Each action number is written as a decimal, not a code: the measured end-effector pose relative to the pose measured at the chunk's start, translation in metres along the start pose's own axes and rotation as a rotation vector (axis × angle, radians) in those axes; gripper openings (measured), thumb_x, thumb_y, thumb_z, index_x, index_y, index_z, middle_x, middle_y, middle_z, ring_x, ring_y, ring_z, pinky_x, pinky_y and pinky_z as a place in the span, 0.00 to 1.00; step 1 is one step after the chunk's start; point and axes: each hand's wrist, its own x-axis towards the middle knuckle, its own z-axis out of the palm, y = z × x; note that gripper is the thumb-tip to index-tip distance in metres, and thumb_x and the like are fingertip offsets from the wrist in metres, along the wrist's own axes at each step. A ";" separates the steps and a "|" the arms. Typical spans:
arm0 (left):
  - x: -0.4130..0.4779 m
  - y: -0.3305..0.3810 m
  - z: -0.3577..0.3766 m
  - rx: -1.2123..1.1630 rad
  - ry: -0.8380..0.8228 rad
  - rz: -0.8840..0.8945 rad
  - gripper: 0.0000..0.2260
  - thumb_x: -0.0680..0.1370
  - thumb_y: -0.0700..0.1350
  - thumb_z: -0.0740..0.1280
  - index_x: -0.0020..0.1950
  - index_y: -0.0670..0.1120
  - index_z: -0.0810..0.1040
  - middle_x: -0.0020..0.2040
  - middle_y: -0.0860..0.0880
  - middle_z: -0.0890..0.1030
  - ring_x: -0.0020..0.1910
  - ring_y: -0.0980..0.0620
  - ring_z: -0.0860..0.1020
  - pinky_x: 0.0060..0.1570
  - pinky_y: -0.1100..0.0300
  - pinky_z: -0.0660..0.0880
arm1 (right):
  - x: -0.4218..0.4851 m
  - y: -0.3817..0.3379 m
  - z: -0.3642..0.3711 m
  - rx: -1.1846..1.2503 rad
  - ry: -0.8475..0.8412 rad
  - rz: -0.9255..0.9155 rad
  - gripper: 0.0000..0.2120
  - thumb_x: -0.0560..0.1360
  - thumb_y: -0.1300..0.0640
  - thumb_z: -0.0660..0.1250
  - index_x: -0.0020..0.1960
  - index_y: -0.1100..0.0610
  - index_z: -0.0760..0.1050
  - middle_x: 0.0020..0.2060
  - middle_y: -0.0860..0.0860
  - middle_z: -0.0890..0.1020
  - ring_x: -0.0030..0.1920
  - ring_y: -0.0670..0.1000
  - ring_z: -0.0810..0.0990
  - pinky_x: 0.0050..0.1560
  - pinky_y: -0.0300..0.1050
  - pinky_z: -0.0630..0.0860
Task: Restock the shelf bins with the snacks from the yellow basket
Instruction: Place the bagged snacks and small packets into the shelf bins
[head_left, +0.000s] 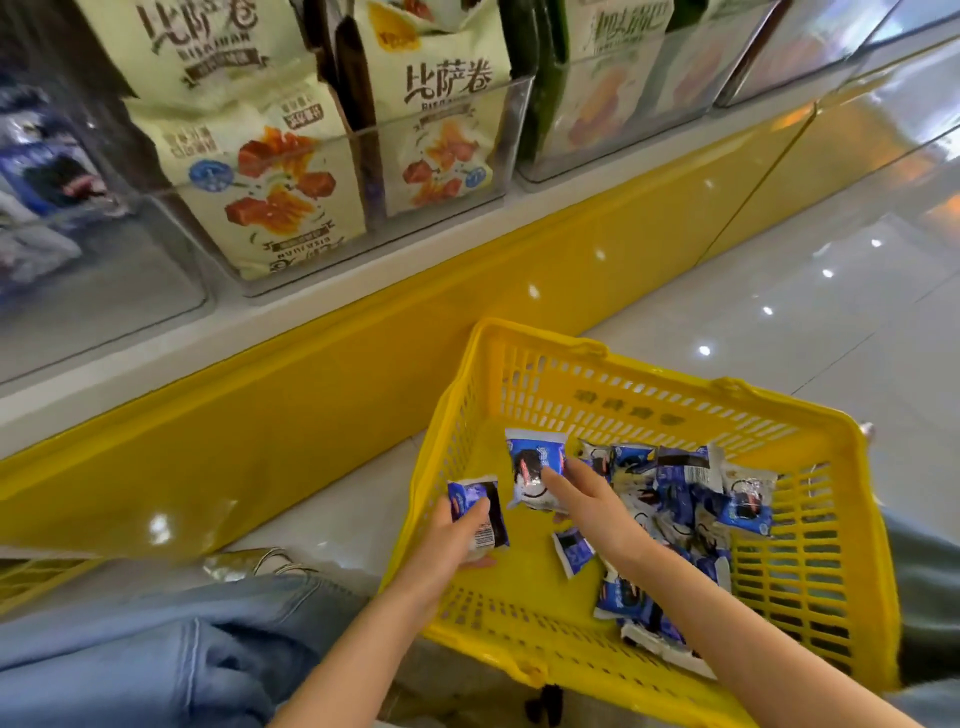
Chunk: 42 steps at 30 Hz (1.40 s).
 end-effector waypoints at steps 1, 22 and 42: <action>-0.004 0.004 -0.004 -0.020 -0.008 0.021 0.12 0.78 0.48 0.63 0.62 0.50 0.70 0.56 0.48 0.79 0.53 0.49 0.80 0.45 0.55 0.80 | -0.005 -0.011 0.005 -0.025 -0.013 -0.043 0.04 0.80 0.51 0.57 0.48 0.43 0.68 0.40 0.37 0.73 0.36 0.34 0.75 0.35 0.29 0.73; -0.136 0.111 -0.175 0.410 0.383 0.703 0.13 0.74 0.42 0.70 0.46 0.58 0.69 0.45 0.60 0.78 0.42 0.65 0.77 0.41 0.73 0.70 | -0.064 -0.298 0.133 -0.461 0.051 -1.036 0.12 0.75 0.56 0.68 0.58 0.51 0.73 0.50 0.44 0.79 0.47 0.36 0.76 0.43 0.26 0.70; -0.188 0.141 -0.251 -0.176 0.615 0.892 0.15 0.71 0.48 0.70 0.56 0.58 0.73 0.51 0.60 0.80 0.50 0.64 0.78 0.50 0.64 0.74 | 0.048 -0.396 0.236 -1.911 0.091 -0.792 0.16 0.75 0.55 0.67 0.62 0.55 0.72 0.57 0.56 0.77 0.56 0.57 0.76 0.50 0.49 0.72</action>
